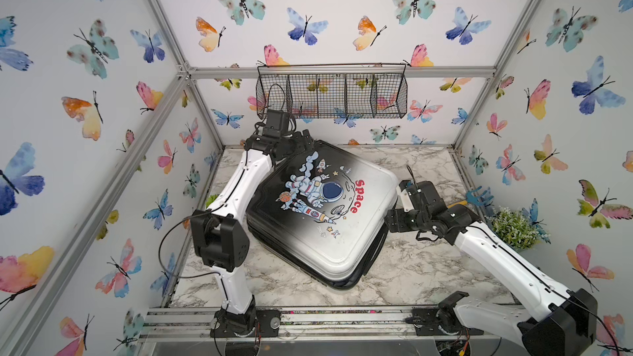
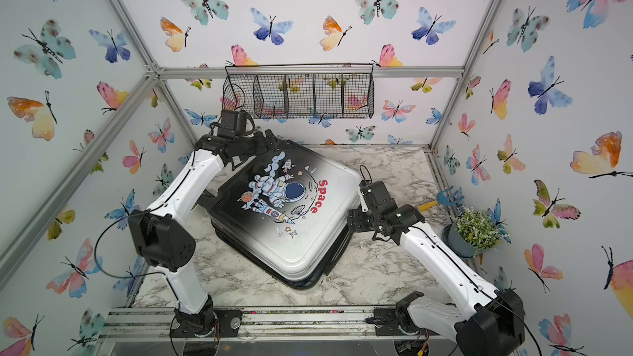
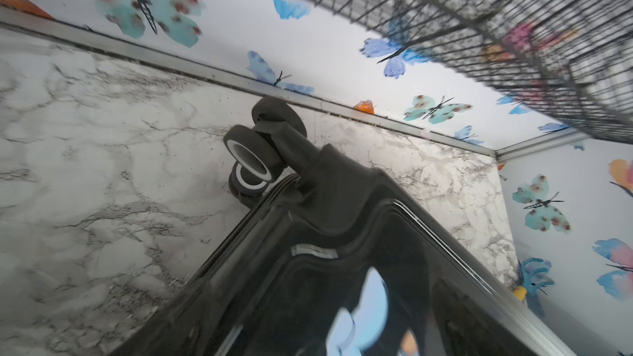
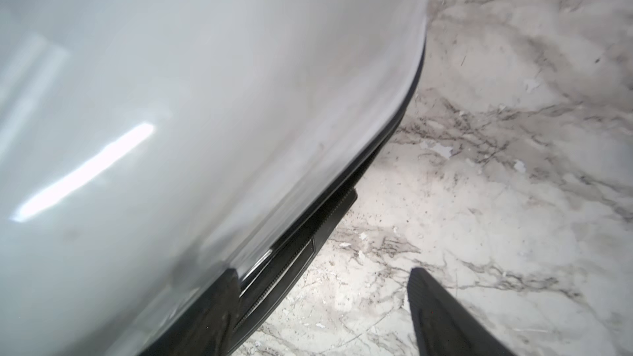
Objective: Close the suitcase zippers
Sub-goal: Adjust the suitcase at the center of the board.
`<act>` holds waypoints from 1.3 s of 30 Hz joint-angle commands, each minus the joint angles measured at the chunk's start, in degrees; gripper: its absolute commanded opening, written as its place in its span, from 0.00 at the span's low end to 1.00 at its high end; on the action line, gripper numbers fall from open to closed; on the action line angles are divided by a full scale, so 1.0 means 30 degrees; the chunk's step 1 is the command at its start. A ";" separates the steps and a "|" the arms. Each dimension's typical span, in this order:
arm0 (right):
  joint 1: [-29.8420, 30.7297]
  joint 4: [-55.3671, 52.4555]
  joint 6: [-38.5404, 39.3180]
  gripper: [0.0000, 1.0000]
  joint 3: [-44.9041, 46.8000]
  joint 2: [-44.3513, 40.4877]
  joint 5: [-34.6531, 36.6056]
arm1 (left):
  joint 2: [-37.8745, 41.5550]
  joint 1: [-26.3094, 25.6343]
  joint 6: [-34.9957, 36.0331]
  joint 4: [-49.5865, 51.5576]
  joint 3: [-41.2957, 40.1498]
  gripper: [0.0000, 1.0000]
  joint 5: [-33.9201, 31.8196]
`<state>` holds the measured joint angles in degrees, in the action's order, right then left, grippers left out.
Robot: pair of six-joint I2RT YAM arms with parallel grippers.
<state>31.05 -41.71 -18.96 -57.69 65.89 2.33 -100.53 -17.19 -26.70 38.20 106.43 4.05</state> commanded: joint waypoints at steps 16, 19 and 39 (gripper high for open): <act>-0.5671 0.2133 0.2695 0.87 -0.6604 0.4221 -0.2947 | 1.6692 0.0193 -1.1039 1.2048 -1.2391 0.93 -0.4950; -0.5802 0.2490 0.2655 0.87 -0.7270 0.5290 -0.3701 | 1.8203 0.0193 -1.2289 1.3057 -1.4679 0.90 -0.4059; -0.5931 0.2947 0.2741 0.87 -0.5429 0.5049 -0.3936 | 1.6537 0.1073 -1.2477 0.2029 -2.2280 0.68 -0.2654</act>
<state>13.43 -32.25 -11.46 -75.42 81.62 -8.97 -48.51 -14.90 -65.65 50.78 41.65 -4.62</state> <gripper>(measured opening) 0.872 0.722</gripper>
